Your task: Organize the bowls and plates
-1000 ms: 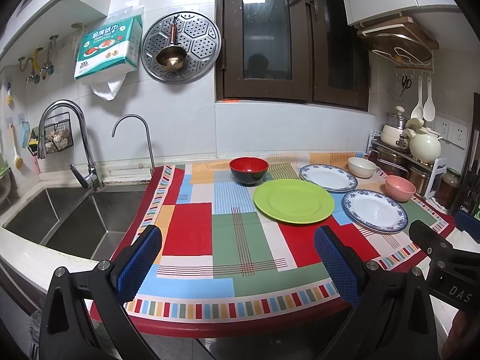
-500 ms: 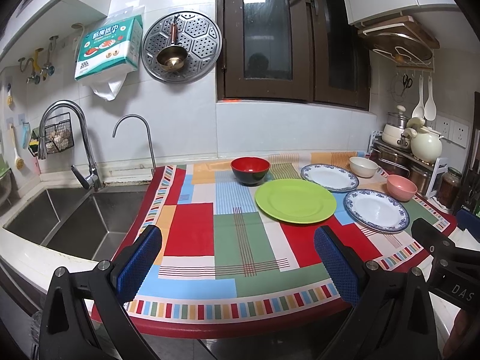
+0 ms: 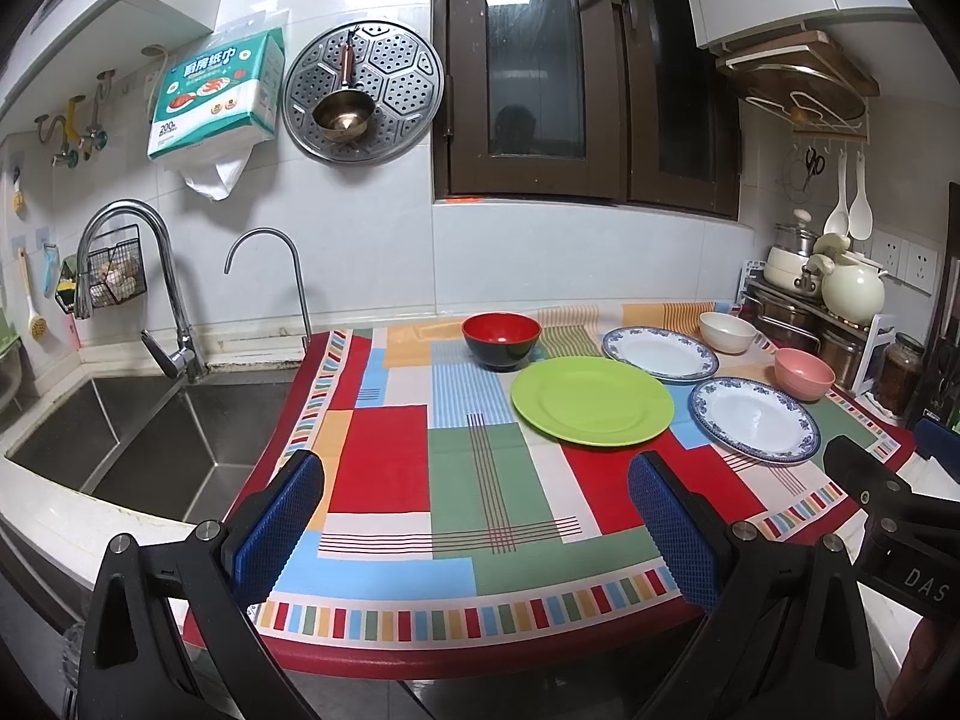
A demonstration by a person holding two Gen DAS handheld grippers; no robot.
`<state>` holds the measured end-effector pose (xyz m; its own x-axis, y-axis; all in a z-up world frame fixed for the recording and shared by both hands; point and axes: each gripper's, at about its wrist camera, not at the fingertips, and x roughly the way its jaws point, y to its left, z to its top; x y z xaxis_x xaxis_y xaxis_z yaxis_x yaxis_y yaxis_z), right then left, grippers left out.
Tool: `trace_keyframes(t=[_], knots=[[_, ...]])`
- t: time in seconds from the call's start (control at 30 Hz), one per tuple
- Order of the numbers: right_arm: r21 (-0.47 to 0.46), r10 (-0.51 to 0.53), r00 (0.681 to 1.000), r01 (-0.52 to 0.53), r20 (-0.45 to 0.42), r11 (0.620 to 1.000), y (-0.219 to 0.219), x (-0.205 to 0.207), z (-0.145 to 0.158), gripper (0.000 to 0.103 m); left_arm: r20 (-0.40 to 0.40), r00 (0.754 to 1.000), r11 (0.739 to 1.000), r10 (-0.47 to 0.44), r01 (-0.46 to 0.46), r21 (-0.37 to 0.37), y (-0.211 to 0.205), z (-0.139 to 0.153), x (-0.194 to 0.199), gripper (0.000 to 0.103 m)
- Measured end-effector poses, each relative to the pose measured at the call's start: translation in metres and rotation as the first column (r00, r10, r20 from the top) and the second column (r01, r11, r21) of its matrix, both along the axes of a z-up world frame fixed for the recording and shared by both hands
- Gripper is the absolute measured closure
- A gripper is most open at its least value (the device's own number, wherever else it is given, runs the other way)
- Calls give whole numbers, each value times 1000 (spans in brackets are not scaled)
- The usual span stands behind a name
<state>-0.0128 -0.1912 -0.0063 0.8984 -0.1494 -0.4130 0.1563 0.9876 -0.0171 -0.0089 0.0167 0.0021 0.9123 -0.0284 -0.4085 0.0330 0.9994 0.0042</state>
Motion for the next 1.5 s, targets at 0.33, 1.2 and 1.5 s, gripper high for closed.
trace_keyframes(t=[0.33, 1.2, 1.5], knots=[[0, 0, 1000, 0, 0, 1000, 0, -1, 0, 1, -1, 1000, 1000, 1, -1, 1, 0, 0, 0, 0], [-18, 4, 999, -5, -42, 1000, 11, 15, -10, 1, -86, 996, 999, 6, -2, 40, 11, -15, 25, 0], [-20, 44, 998, -45, -43, 999, 1, 64, -8, 1, -52, 996, 993, 76, -71, 91, -2, -8, 68, 0]])
